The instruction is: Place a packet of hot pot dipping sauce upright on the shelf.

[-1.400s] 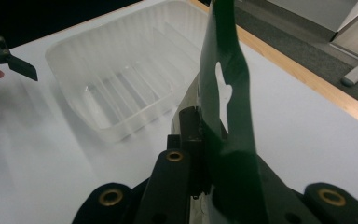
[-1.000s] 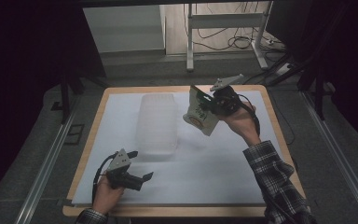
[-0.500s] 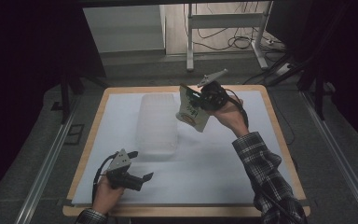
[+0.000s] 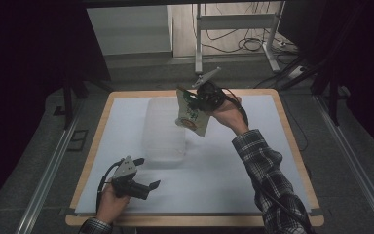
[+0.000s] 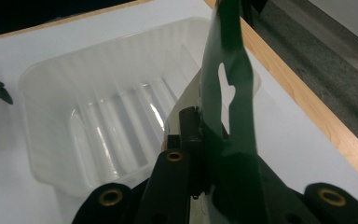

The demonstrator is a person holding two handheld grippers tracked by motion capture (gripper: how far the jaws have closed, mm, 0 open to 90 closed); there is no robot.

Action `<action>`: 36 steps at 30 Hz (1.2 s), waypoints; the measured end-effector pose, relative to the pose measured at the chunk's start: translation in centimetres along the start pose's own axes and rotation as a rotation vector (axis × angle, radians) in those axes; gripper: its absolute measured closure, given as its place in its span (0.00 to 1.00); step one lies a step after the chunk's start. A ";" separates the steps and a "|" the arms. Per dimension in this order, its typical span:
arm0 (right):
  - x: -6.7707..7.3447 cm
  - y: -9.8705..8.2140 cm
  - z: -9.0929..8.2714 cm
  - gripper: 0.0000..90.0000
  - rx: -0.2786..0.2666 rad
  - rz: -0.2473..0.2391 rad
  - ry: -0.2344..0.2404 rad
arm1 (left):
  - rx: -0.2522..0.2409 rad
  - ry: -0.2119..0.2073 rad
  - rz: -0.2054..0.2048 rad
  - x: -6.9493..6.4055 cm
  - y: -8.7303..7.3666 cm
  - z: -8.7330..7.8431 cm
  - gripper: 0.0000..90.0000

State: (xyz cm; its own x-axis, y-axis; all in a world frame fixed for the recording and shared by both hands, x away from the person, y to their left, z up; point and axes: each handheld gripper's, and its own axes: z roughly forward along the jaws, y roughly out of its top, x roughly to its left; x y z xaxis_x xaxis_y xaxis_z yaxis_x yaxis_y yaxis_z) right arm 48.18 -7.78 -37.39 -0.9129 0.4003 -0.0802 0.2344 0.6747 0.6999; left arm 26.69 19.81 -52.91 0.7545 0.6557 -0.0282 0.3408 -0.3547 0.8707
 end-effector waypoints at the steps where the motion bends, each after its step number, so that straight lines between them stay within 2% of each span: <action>1: 0.0 0.2 0.2 1.00 0.001 -0.003 -0.002 | -0.001 0.000 -0.001 0.0 0.0 0.0 0.00; 7: 0.6 1.9 1.9 1.00 0.013 -0.040 -0.041 | -0.002 0.000 -0.001 0.0 0.0 -0.1 0.00; 11: 0.9 2.5 2.5 1.00 0.006 -0.044 -0.046 | -0.004 0.000 0.000 0.0 0.0 -0.1 0.00; 21: 2.2 4.1 4.6 1.00 -0.015 -0.065 -0.030 | -0.001 0.001 0.001 0.0 0.0 -0.1 0.00; 27: 3.0 4.6 5.8 1.00 -0.030 -0.063 -0.004 | 0.001 0.001 0.001 0.0 0.0 -0.1 0.00; 32: 3.7 4.7 7.0 0.99 0.003 -0.094 -0.009 | 0.005 0.002 0.000 0.1 -0.1 -0.1 0.00; 35: 3.6 4.5 7.1 0.92 -0.018 -0.079 -0.004 | 0.002 0.003 -0.003 0.1 -0.1 -0.1 0.00; 36: 3.6 4.5 7.1 0.87 -0.028 -0.067 -0.001 | 0.003 0.002 -0.003 0.1 -0.1 -0.1 0.00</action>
State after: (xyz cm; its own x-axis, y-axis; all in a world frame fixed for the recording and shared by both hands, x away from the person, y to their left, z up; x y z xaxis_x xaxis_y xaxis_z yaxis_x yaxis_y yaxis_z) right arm 48.34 1.03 -39.57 -0.9257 0.3556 -0.1287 0.1630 0.6822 0.7127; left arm 26.68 19.97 -52.92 0.7523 0.6581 -0.0293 0.3446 -0.3552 0.8690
